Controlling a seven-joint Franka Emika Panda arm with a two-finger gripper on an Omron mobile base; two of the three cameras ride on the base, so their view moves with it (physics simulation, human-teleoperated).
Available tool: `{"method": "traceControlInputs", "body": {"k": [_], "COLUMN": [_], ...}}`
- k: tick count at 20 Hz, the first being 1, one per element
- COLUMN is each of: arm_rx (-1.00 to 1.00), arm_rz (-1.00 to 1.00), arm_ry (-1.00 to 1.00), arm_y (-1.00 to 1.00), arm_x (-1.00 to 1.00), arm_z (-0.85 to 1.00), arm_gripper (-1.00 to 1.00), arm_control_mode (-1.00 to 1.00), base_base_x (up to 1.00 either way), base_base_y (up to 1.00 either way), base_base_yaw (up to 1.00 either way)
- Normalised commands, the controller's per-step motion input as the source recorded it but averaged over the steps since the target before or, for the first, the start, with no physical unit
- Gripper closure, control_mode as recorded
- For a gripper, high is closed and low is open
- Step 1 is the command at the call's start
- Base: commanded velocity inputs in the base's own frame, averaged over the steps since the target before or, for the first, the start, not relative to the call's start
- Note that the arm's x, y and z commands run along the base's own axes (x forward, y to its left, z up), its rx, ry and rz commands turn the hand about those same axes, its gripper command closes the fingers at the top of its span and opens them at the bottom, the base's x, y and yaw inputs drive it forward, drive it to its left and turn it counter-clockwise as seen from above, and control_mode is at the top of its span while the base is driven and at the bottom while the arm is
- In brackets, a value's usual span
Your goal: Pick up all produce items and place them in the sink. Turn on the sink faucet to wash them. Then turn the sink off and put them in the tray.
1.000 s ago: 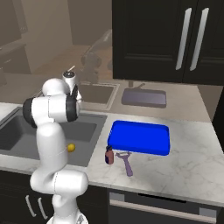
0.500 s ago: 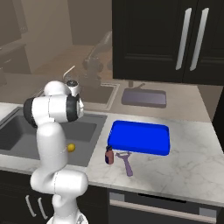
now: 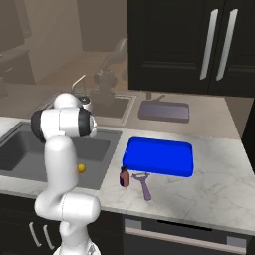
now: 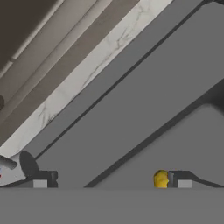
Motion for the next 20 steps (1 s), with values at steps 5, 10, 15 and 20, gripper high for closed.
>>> {"method": "traceControlInputs", "body": {"k": [5,10,15,20], "arm_rx": [0.00,0.00,0.00,0.00], "arm_rz": [0.02,0.02,0.02,0.02], "arm_ry": [0.00,0.00,0.00,0.00], "arm_y": [0.00,0.00,0.00,0.02], "arm_x": [0.22,0.26,0.31,0.25], "arm_z": [-0.18,-0.12,-0.08,-0.08], "arm_gripper": [-1.00,-1.00,-1.00,-1.00], "arm_control_mode": [-1.00,-1.00,-1.00,-1.00], "base_base_x": [0.00,0.00,0.00,0.00], "base_base_y": [0.00,0.00,0.00,0.00], "base_base_yaw": [0.00,0.00,0.00,0.00]}}
